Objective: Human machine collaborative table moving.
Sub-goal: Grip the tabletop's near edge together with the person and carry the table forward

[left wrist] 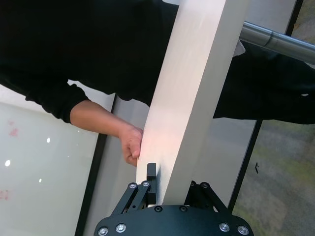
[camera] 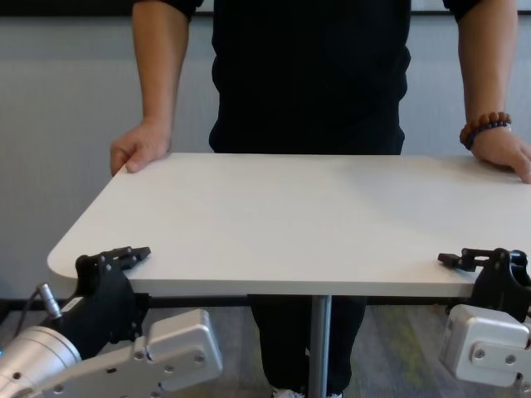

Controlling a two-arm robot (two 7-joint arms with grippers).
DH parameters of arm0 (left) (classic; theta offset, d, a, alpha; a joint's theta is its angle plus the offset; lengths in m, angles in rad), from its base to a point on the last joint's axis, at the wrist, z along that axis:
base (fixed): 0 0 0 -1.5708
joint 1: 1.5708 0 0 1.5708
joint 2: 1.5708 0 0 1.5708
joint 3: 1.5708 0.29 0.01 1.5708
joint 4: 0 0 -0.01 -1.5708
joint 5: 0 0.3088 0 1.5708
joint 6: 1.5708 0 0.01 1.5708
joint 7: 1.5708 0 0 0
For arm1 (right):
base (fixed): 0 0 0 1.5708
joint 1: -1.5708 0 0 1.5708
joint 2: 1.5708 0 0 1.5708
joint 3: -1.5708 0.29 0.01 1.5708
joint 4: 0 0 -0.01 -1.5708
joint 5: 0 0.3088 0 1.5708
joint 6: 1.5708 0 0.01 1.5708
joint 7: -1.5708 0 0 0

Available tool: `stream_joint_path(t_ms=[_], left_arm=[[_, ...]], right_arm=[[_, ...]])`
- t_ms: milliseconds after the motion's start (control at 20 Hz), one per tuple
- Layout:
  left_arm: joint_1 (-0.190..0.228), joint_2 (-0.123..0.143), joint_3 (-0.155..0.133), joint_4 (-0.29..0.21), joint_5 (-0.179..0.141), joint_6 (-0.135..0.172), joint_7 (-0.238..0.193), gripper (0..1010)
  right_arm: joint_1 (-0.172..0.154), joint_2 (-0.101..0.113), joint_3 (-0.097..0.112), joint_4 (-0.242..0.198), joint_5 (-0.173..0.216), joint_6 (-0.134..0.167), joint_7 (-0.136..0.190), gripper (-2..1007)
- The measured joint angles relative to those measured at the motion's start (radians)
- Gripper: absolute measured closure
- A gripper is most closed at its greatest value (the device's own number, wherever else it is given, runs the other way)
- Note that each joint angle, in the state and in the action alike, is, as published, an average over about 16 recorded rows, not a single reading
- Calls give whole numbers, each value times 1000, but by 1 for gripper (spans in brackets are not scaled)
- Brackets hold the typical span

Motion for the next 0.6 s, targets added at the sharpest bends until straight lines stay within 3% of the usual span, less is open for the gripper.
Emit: stream_joint_path(t_ms=[600], left_arm=[[-61, -43, 33, 115, 10, 2, 36, 738]], right_arm=[[50, -23, -13, 119, 12, -35, -30, 712]])
